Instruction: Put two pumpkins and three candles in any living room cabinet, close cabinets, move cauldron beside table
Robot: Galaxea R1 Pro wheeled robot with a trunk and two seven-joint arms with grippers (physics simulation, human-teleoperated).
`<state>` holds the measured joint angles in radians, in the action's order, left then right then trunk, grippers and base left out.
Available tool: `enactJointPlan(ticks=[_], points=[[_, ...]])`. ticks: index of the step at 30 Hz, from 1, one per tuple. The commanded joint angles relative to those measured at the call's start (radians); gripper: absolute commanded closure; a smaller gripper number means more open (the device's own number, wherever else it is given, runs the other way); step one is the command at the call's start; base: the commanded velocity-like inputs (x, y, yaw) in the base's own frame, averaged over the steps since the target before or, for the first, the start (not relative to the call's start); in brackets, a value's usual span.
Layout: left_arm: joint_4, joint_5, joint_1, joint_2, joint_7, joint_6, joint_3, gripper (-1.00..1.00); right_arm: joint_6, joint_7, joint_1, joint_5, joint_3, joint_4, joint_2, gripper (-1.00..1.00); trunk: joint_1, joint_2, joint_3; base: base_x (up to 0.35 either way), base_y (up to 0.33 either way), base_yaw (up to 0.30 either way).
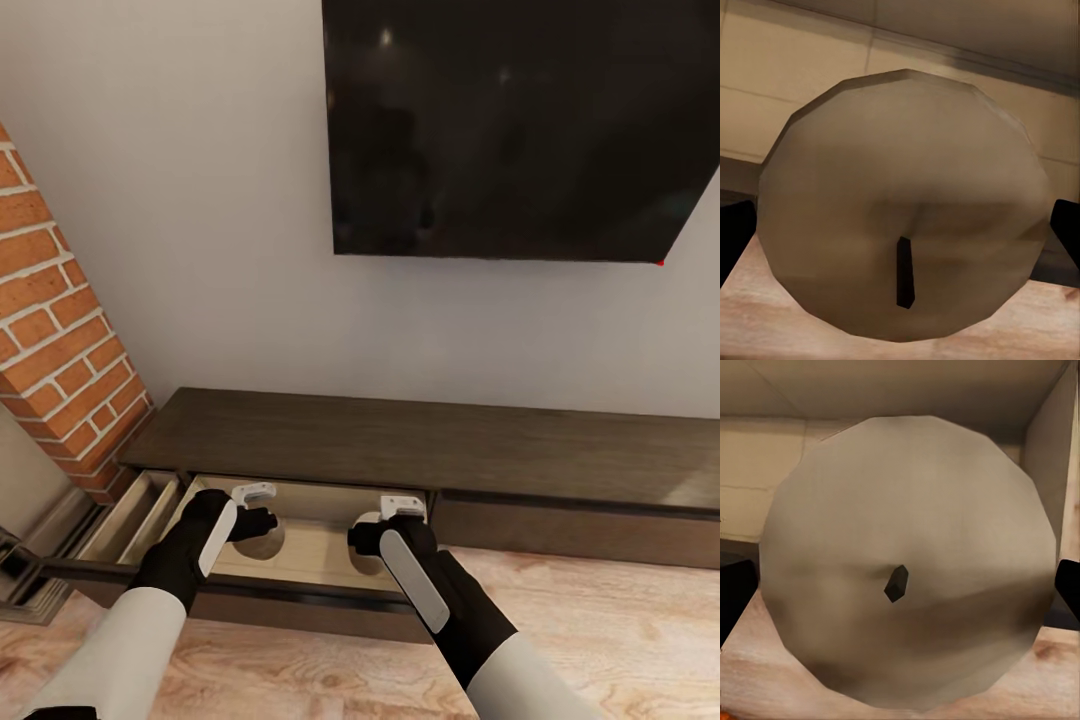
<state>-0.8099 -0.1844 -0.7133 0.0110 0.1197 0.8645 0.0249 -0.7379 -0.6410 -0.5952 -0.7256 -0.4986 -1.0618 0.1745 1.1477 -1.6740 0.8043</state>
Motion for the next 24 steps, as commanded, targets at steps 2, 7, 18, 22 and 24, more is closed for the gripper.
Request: enactJointPlan(ticks=[2, 7, 18, 22, 24], points=[[0.0, 0.001, 0.0, 0.001, 0.0, -0.01, 0.0, 1.0, 0.018, 0.0, 0.0, -0.002, -0.001, 0.003, 0.0, 1.0, 0.0, 0.0, 0.0, 0.0, 0.0, 0.0], [0.001, 0.001, 0.007, 0.001, 0.004, -0.035, 0.0, 1.0, 0.03, 0.0, 0.0, -0.003, -0.001, 0.009, 0.0, 1.0, 0.0, 0.0, 0.0, 0.063, 0.008, 0.0], [0.002, 0.002, 0.009, 0.0, 0.02, -0.039, 0.0, 1.0, 0.031, 0.0, 0.0, -0.005, -0.002, 0.01, 0.0, 1.0, 0.0, 0.0, 0.0, 0.079, 0.004, 0.0], [0.002, 0.0, 0.009, 0.001, 0.021, -0.039, -0.001, 1.0, 0.031, 0.0, 0.0, -0.006, -0.001, 0.01, 0.0, 1.0, 0.0, 0.0, 0.0, 0.032, 0.0, 0.0], [0.002, -0.001, 0.009, 0.001, 0.021, -0.039, -0.002, 1.0, 0.031, 0.0, 0.0, -0.007, -0.001, 0.011, 0.0, 1.0, 0.0, 0.0, 0.0, 0.008, 0.0, 0.0]])
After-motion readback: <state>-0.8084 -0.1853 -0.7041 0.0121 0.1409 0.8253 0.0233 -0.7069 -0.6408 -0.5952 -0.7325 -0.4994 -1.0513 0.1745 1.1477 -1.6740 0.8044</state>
